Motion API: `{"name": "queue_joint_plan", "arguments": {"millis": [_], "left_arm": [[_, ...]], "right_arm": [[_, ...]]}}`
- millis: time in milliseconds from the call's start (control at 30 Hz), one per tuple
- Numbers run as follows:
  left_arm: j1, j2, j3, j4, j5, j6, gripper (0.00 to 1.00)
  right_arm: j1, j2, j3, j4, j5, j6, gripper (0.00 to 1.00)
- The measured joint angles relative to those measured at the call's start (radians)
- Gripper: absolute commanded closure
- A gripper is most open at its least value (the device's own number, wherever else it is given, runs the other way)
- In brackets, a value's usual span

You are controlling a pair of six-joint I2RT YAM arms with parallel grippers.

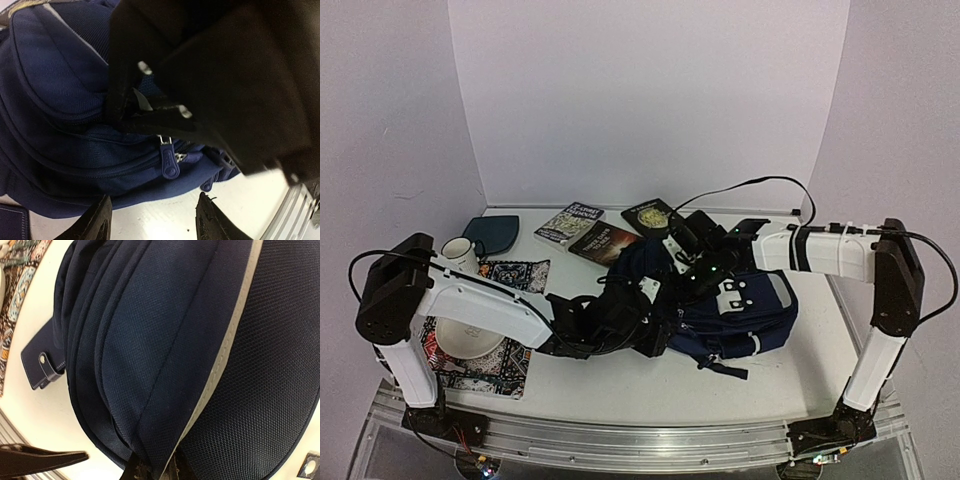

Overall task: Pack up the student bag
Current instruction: Hold the student bag at the center of the board, then grab the second largest pocket of the student bag.

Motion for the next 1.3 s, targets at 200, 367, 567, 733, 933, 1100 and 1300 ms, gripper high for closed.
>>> {"name": "queue_joint_plan", "arguments": {"millis": [200, 367, 567, 733, 933, 1100, 1300], "left_arm": [[0.000, 0.048, 0.041, 0.007, -0.020, -0.171, 0.44], [0.000, 0.083, 0.083, 0.016, -0.030, -0.243, 0.44], [0.000, 0.120, 0.116, 0.028, -0.047, -0.290, 0.46], [0.001, 0.166, 0.156, 0.040, -0.081, -0.328, 0.55], [0.008, 0.233, 0.184, 0.013, -0.094, -0.347, 0.70], [0.000, 0.239, 0.179, -0.015, -0.108, -0.377, 0.92], [-0.003, 0.198, 0.127, -0.018, -0.100, -0.383, 1.00]], "right_arm": [[-0.004, 0.010, 0.032, 0.004, -0.005, 0.076, 1.00], [-0.012, 0.014, 0.034, 0.011, -0.007, 0.113, 1.00], [-0.019, 0.014, 0.034, 0.013, -0.001, 0.134, 1.00], [-0.026, 0.014, 0.034, 0.012, 0.013, 0.149, 1.00], [-0.002, 0.014, 0.037, 0.017, 0.022, 0.151, 1.00], [0.009, 0.014, 0.036, 0.024, 0.030, 0.156, 1.00], [0.009, 0.013, 0.011, 0.059, 0.040, 0.151, 1.00]]}}
